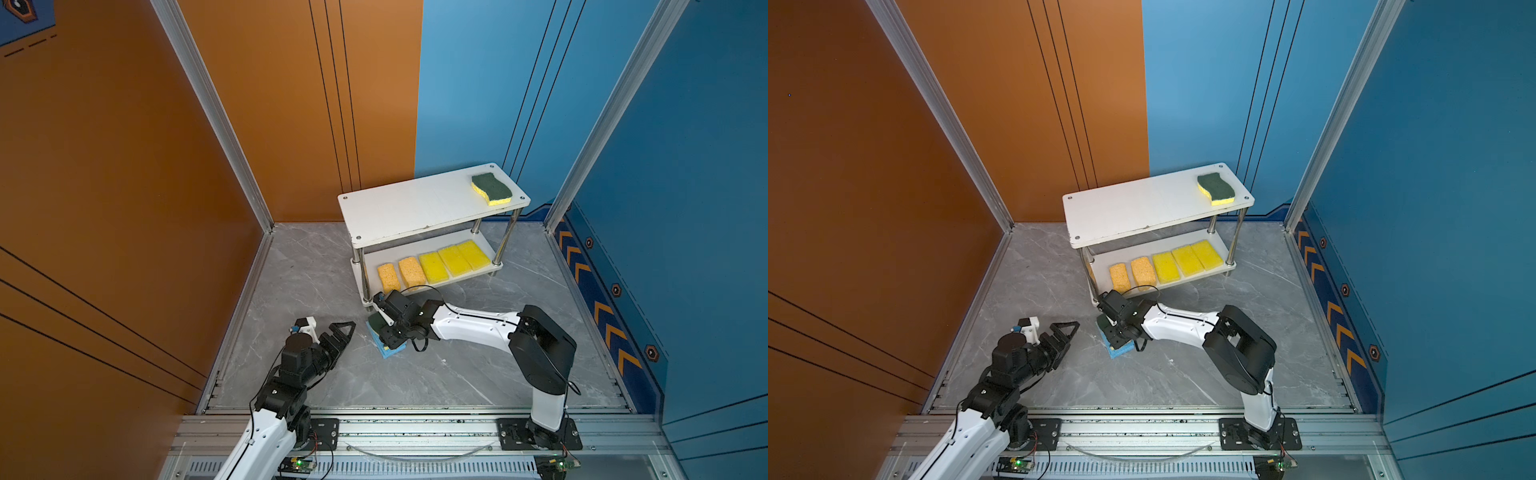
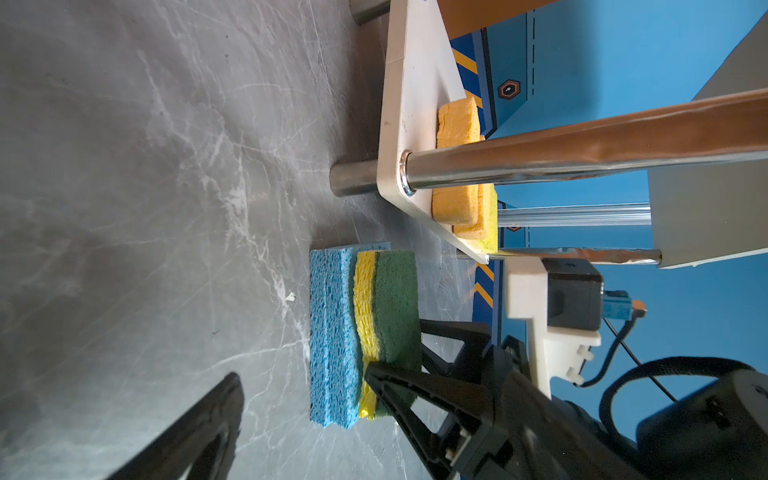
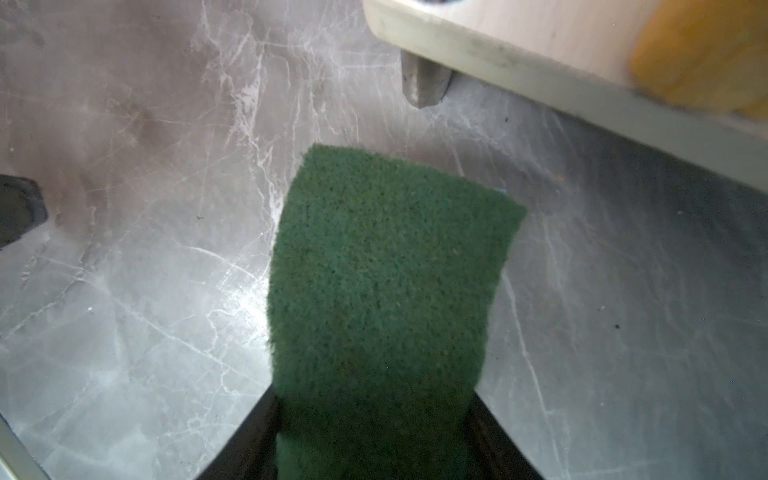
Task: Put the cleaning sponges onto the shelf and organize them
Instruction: 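Lower the right gripper over the top green scrub sponge and close it, then lift the green scrub sponge off the blue sponge with the right gripper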
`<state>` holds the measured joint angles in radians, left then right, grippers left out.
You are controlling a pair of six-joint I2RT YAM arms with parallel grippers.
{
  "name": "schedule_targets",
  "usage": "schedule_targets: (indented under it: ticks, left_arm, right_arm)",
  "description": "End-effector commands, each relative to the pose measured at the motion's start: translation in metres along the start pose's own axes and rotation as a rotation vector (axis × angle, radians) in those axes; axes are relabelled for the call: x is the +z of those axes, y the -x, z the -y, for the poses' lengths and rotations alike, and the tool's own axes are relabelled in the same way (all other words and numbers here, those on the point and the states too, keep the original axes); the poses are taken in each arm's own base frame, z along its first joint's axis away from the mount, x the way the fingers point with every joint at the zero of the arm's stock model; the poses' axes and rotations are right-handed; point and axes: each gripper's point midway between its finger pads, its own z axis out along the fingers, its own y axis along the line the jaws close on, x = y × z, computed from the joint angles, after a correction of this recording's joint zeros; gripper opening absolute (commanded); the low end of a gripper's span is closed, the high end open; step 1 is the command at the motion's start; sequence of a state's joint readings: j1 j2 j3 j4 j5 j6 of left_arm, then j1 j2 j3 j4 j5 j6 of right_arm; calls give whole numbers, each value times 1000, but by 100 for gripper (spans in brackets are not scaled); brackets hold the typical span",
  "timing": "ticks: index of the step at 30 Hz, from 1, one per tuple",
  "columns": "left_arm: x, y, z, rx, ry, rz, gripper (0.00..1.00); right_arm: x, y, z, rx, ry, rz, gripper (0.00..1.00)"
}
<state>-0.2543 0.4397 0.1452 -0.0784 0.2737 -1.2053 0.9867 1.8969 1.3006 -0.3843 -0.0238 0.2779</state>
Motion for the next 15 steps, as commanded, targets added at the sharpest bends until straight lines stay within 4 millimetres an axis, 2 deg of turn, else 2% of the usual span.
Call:
schedule_targets:
  ticks: [1,8,15]
  left_arm:
    - [1,2,-4,-9,8,7,97]
    - [1,2,-2,-10,4,7,98]
    - [0,3,0,-12,-2,11,98]
  right_arm:
    - [-1,0,2,1,8,-20,52]
    - [-8,2,5,9,24,-15,50]
    - [-27,8,5,-12,44,-2,49]
